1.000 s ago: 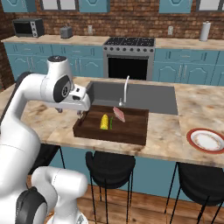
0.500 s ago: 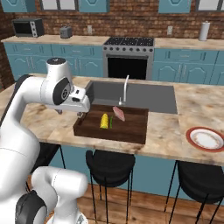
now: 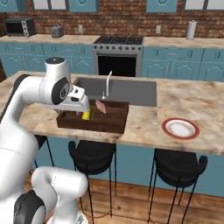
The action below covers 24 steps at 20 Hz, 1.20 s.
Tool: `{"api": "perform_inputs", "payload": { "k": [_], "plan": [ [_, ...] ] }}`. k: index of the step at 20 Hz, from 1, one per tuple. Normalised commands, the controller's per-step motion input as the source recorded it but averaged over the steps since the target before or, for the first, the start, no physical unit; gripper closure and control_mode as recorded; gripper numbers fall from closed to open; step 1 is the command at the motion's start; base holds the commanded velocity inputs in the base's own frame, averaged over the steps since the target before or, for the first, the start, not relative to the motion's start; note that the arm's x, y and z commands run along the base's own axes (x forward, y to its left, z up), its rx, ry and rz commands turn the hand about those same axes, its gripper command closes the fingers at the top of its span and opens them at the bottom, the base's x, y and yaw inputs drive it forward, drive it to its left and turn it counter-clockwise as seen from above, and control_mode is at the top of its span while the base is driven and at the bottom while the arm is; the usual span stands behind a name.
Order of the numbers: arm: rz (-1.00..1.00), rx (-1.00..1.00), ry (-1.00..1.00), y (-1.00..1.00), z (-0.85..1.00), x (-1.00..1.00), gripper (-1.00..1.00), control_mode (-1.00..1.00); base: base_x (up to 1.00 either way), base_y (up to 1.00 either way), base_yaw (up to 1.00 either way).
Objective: Create a steak meal by picking up the steak and asparagus from the tray and placing them on the plate. Leave the corn on the tray.
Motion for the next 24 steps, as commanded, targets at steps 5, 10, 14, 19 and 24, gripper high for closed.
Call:
{"api": "perform_inputs", "payload": {
  "k": [5, 10, 14, 19, 24],
  "plan": [
    [0.00, 0.00, 0.00, 0.00, 0.00, 0.00, -1.00, 1.00, 0.00, -0.81, -0.01],
    [0.00, 0.00, 0.00, 0.00, 0.00, 0.00, -1.00, 1.00, 0.05, -0.74, 0.00],
    [0.00, 0.00, 0.00, 0.00, 0.00, 0.00, -1.00, 1.00, 0.30, -0.45, 0.00],
    [0.00, 0.00, 0.00, 0.00, 0.00, 0.00, -1.00, 1.00, 0.62, -0.13, 0.00],
    [0.00, 0.00, 0.00, 0.00, 0.00, 0.00, -1.00, 1.00, 0.75, 0.02, 0.00]
  ]
}}
